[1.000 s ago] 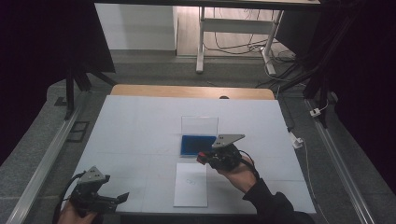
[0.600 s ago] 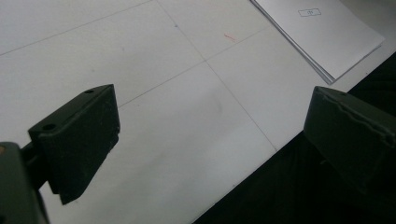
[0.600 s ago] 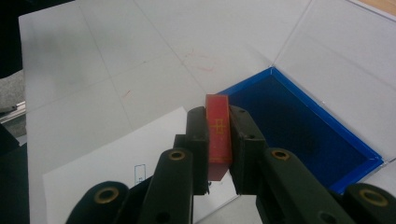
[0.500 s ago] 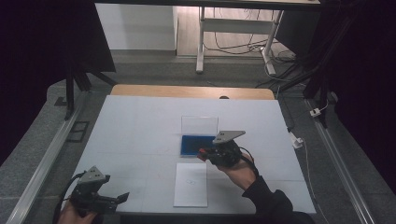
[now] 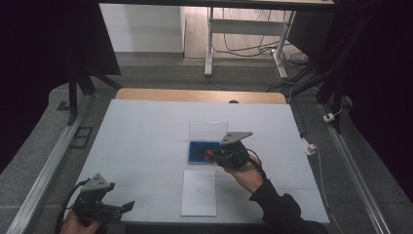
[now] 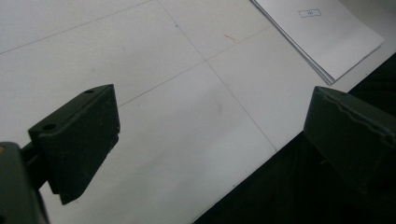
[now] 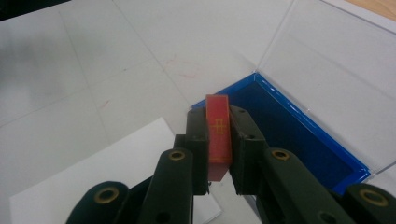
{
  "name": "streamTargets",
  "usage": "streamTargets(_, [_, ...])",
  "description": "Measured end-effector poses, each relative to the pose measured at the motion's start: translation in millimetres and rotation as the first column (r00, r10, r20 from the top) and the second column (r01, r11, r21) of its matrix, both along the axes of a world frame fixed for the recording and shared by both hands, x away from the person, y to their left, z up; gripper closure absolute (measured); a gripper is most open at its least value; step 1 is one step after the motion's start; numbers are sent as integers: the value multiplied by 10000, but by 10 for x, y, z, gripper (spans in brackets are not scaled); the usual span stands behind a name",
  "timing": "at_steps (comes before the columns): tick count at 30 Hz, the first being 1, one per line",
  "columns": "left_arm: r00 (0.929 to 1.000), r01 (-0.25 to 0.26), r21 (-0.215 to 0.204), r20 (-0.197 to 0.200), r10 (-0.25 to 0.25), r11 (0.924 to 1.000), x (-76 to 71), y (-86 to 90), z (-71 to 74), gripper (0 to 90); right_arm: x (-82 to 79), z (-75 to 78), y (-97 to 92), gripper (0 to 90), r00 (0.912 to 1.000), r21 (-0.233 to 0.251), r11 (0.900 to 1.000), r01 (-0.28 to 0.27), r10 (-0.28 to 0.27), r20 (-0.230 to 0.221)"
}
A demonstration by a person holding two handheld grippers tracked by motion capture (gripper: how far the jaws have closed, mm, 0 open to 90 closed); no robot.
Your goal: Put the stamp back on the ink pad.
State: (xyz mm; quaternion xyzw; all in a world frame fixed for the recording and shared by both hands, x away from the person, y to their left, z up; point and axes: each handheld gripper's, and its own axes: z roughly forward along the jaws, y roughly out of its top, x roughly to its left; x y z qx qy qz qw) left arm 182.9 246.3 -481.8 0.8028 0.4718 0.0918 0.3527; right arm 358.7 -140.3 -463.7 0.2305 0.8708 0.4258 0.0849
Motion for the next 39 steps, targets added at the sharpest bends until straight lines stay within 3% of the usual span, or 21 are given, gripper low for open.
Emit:
streamTargets(20, [10000, -4, 0, -6, 4, 10000, 1, 1, -1, 43, 366, -127, 108, 793, 9985, -323, 9980, 540, -539, 45])
streamTargets(39, [10000, 12, 18, -4, -12, 10000, 0, 1, -1, 44, 523, -340, 231, 793, 9980, -1131, 9915, 637, -634, 57])
